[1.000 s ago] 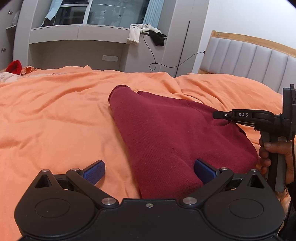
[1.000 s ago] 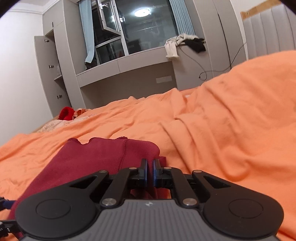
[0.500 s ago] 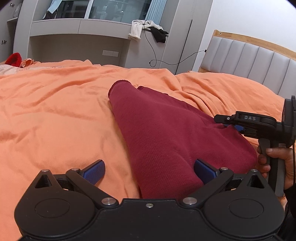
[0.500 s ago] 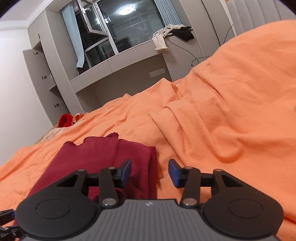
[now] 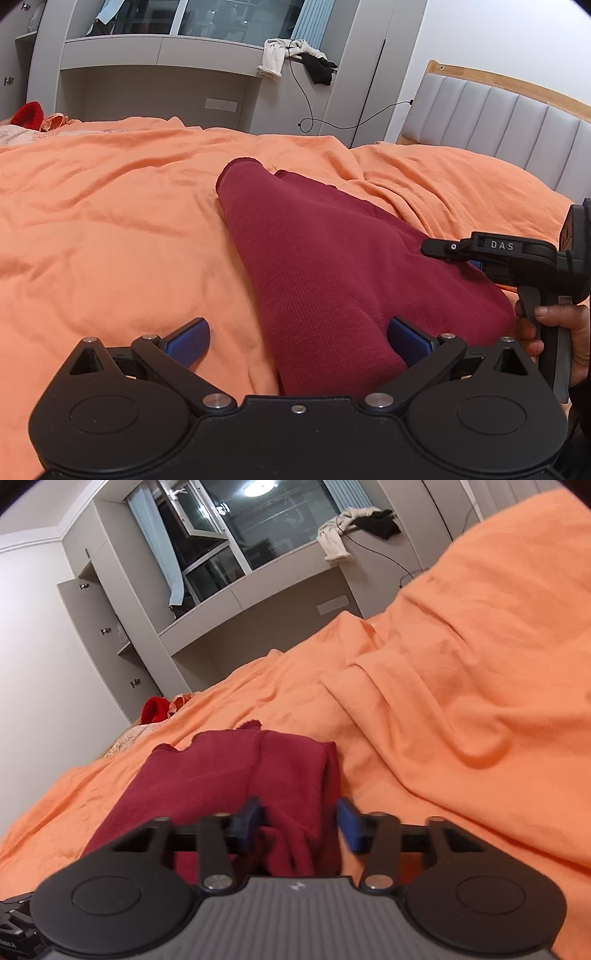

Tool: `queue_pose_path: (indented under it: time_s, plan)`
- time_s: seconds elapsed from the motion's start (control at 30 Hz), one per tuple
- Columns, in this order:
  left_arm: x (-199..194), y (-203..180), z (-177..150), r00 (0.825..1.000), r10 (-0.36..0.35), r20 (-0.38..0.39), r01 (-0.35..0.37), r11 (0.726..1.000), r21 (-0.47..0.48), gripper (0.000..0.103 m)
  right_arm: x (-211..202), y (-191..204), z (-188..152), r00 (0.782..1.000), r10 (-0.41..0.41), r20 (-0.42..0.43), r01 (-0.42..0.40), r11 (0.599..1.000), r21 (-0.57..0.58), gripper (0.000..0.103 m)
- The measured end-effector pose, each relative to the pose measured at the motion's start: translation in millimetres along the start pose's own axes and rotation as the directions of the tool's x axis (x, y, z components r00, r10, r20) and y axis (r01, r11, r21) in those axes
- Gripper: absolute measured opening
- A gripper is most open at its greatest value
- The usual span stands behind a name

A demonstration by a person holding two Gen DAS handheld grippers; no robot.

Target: Fold small clothes

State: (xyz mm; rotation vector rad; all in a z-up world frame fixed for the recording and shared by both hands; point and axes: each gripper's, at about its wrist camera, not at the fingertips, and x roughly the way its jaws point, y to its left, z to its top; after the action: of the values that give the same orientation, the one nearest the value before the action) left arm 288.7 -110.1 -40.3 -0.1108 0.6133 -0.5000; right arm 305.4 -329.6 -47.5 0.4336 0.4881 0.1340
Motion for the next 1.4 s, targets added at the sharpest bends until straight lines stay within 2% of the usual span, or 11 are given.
queue_pose_path:
  time_s: [0.17, 0.23, 0.3, 0.4, 0.53, 0.67, 0.77, 0.9, 1.07, 1.2, 1.4]
  plan:
    - [0.6, 0.4, -0.7, 1.000, 0.000, 0.004, 0.000, 1.000, -0.002, 0.103, 2.8, 10.4, 6.9, 0.999, -0.017, 0.038, 0.020, 0.998, -0.062, 0.018]
    - [0.3, 0.6, -1.6, 1.000, -0.001, 0.006, 0.001, 1.000, -0.003, 0.103, 4.3, 17.5, 11.6, 0.996, -0.040, 0.080, 0.049, 0.991, -0.121, 0.004]
    - [0.1, 0.4, -2.1, 1.000, 0.000, 0.009, 0.000, 1.000, -0.004, 0.103, 7.1, 17.6, 14.7, 0.994, -0.046, 0.104, 0.061, 0.986, -0.152, 0.004]
    - [0.0, 0.2, -2.4, 1.000, -0.001, 0.006, 0.001, 1.000, -0.006, 0.103, 11.2, 1.7, 15.0, 0.997, -0.026, 0.066, 0.031, 0.997, -0.075, 0.005]
    - [0.0, 0.6, -1.9, 1.000, -0.003, 0.004, 0.003, 1.000, -0.008, 0.103, 4.9, -19.8, 15.8, 0.999, -0.009, 0.050, 0.008, 1.000, 0.029, 0.017]
    - [0.0, 0.6, -2.1, 1.000, -0.003, 0.005, 0.003, 1.000, -0.008, 0.103, -0.8, -35.7, 16.8, 0.999, 0.019, 0.033, -0.023, 0.993, 0.120, 0.054]
    - [0.0, 1.5, -2.2, 1.000, -0.006, 0.010, 0.006, 1.000, -0.008, 0.103, 1.7, -41.5, 13.9, 0.998, 0.057, 0.010, -0.058, 0.984, 0.170, 0.067]
    - [0.3, 3.6, -3.5, 1.000, -0.016, 0.014, 0.016, 1.000, -0.017, 0.103, 8.4, -36.6, 9.8, 0.996, 0.086, -0.017, -0.082, 0.983, 0.162, 0.085]
    - [0.1, 3.9, -3.9, 1.000, -0.014, 0.012, 0.014, 1.000, -0.016, 0.103, 15.9, -26.9, 6.7, 0.994, 0.100, -0.043, -0.094, 0.988, 0.126, 0.087]
    - [-0.1, 3.4, -3.4, 1.000, -0.014, 0.011, 0.014, 1.000, -0.016, 0.103, 24.7, -21.5, 0.5, 0.994, 0.077, -0.075, -0.070, 0.993, 0.090, 0.079]
    - [-0.1, 3.7, -3.3, 1.000, -0.014, 0.012, 0.014, 1.000, -0.016, 0.103, 30.4, -17.0, -3.5, 0.994, 0.068, -0.083, -0.062, 0.996, 0.071, 0.078]
